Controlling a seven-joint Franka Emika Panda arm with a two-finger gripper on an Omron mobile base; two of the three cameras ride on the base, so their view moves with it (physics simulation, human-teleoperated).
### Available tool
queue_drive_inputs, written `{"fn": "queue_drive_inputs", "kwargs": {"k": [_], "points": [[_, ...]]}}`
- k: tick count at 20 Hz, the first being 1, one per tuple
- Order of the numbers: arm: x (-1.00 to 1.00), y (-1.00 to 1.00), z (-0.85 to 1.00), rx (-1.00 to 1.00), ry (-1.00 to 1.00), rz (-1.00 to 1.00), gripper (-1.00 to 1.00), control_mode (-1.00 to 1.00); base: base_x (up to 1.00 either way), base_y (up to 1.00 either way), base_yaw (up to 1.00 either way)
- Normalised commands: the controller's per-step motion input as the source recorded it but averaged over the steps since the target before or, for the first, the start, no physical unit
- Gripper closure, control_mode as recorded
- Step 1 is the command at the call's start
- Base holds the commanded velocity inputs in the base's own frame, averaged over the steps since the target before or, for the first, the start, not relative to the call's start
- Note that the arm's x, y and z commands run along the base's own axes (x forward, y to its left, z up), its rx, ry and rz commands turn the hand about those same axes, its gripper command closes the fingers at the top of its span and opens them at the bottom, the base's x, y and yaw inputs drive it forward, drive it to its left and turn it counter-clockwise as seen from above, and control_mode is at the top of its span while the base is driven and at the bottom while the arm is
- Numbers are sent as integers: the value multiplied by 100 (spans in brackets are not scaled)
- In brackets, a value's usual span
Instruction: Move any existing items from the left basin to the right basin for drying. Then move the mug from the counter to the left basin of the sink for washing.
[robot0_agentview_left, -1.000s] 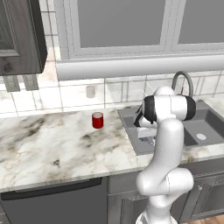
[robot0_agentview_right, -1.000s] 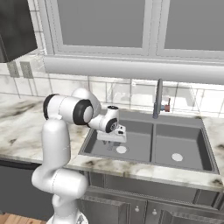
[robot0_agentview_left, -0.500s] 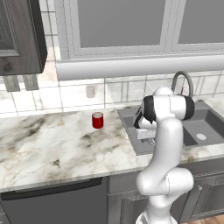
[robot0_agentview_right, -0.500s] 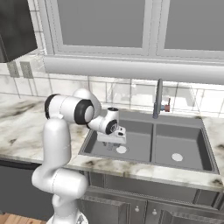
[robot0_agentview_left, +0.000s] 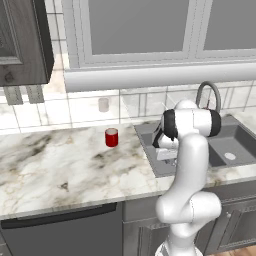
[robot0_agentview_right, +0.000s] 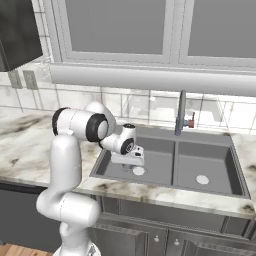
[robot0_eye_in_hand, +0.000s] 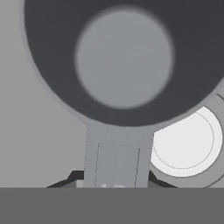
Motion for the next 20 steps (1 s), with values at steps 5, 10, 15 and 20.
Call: {"fn": "queue_drive_inputs", "kwargs": {"k": [5,10,15,20], "points": [[-13,0,7,0,-3,0,100,-100,0,0,0],[-45,0,35,0,-9,-3,100,-100,0,0,0],[-45,0,54,0,-11,-1,100,-100,0,0,0],[-32,0,56,0,-4,-1,100,-100,0,0,0]]}}
